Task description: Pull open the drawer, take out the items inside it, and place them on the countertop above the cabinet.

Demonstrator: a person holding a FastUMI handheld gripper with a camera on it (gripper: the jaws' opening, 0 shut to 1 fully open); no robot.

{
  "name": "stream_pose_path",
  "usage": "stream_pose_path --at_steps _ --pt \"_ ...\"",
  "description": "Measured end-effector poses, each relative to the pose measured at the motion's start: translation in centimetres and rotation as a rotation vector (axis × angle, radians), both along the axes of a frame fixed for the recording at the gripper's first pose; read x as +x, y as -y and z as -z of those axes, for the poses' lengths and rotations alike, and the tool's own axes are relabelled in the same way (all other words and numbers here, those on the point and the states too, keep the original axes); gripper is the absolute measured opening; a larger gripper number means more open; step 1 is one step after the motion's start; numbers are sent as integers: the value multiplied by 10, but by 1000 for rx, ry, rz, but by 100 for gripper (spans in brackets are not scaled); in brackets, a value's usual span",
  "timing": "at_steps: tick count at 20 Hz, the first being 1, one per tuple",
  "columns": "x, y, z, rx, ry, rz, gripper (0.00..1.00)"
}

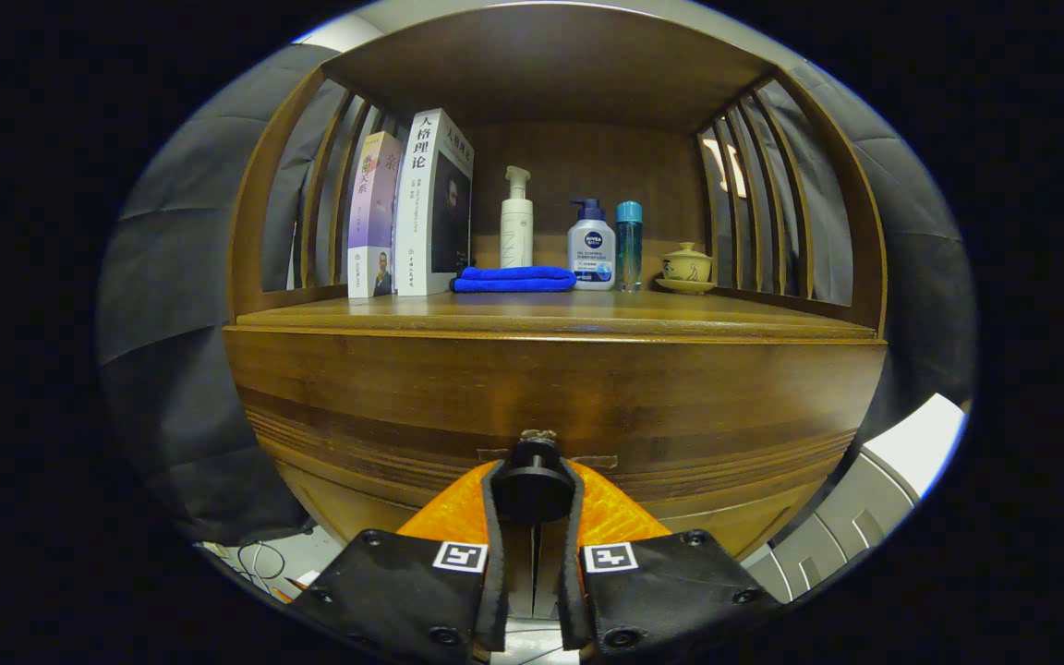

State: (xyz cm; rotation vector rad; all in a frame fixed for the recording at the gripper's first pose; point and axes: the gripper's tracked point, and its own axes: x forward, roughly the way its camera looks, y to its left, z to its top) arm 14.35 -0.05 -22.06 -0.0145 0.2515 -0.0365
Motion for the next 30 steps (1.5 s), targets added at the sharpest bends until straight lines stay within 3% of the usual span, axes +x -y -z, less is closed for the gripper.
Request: stream_pose_path --at_steps 10,30 --pt "-45 -3 -1 -33 54 27 24" --pt "-151 -11 7 -26 59 -29 24"
